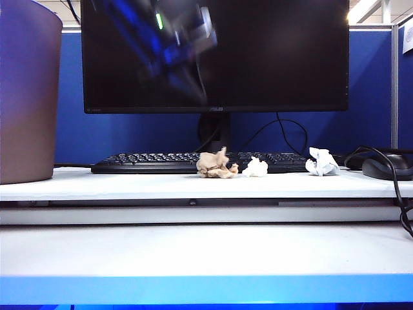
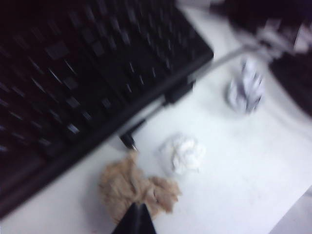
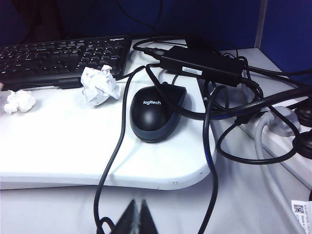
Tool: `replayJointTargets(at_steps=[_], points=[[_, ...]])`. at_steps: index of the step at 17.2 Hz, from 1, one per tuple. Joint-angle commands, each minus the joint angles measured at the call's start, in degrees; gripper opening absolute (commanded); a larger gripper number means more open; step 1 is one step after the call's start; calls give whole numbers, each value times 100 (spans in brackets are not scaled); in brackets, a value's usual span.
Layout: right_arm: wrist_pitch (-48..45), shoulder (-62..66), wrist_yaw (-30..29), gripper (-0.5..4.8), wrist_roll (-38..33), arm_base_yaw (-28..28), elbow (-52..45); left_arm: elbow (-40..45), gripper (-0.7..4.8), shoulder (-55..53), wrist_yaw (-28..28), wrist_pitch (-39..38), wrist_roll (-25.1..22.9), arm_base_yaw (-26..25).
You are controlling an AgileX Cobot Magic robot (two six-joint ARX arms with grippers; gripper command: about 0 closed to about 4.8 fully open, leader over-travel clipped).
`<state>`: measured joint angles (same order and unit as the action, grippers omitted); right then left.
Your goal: Pick up all paper balls from the table and place them in the pink trash can.
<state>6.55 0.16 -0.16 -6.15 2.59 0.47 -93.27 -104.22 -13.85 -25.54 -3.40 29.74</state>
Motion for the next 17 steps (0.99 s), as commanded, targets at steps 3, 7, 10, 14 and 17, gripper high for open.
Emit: replayJointTargets(at_steps=[3,7,10,14,17], points=[[-76,-9,9,-5,17,2,-11,-2,14,599,245,-116,-214,-37],[-76,-9,9,-5,17,0,-11,2,434,-162,-118,-66,-39,4],[-76,-9,9,-5,17,0,-11,2,479,-647,-46,153,216,9],[-79,-9,9,-5,17,2,-11,2,479,-1034,-48,439,391,15],[-76,-9,9,-5,17,2,-11,2,479,-1283,-52,435,433,15]])
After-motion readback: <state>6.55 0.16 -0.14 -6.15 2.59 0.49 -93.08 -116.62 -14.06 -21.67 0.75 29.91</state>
